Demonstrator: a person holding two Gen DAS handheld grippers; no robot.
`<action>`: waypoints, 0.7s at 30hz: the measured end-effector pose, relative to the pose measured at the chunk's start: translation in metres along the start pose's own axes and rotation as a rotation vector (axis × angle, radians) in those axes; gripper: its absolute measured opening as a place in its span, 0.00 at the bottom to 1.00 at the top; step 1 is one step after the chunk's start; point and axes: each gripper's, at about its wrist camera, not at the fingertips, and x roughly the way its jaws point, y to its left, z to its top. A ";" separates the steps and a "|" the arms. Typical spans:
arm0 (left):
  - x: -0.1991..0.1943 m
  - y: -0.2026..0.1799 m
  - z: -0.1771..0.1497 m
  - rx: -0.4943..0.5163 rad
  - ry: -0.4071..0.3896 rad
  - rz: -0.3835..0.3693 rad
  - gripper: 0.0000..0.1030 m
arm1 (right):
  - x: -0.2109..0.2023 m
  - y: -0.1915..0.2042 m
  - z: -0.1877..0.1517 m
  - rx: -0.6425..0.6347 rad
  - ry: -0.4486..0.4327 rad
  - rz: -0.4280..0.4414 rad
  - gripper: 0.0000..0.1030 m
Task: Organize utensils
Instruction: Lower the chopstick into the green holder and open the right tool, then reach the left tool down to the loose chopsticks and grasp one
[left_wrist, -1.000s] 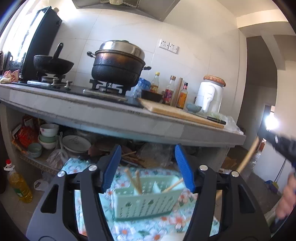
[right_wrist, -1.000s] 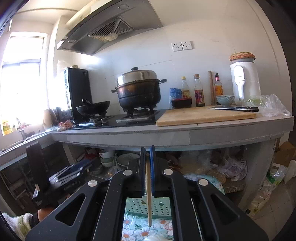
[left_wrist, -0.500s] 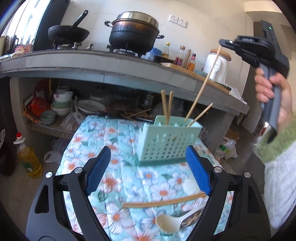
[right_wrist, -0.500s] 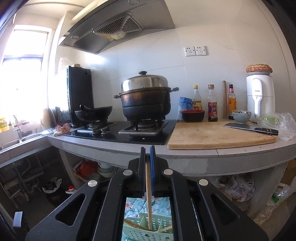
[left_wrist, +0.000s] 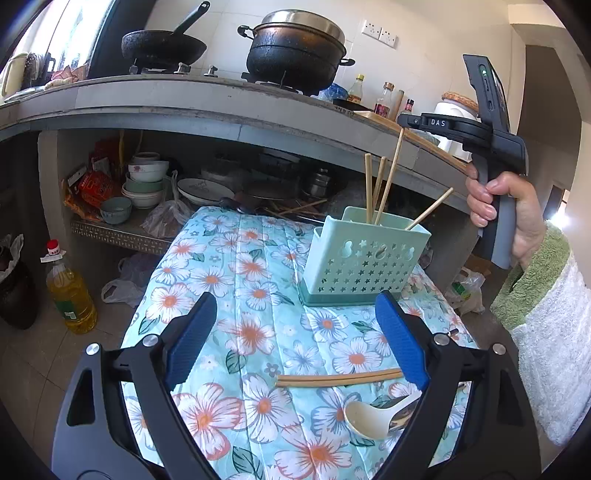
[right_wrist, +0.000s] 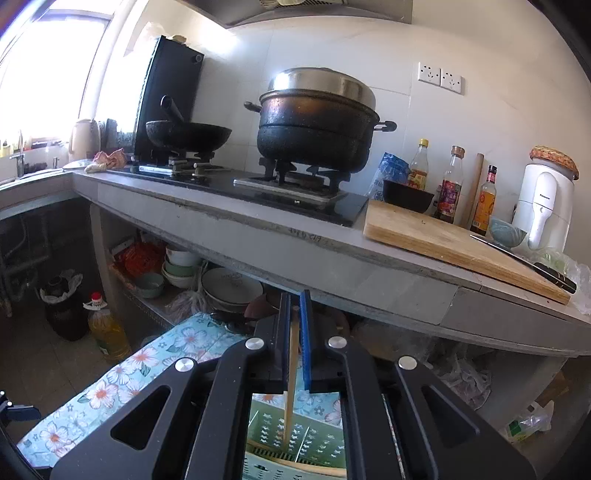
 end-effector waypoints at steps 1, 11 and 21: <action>0.001 0.000 -0.001 0.000 0.004 -0.001 0.81 | -0.003 -0.001 -0.002 0.001 0.004 0.006 0.09; 0.007 -0.006 -0.003 -0.007 0.026 0.006 0.81 | -0.068 -0.021 -0.012 0.041 -0.047 0.009 0.42; 0.010 -0.017 -0.003 0.031 0.047 0.036 0.81 | -0.134 -0.040 -0.073 0.182 -0.011 0.071 0.59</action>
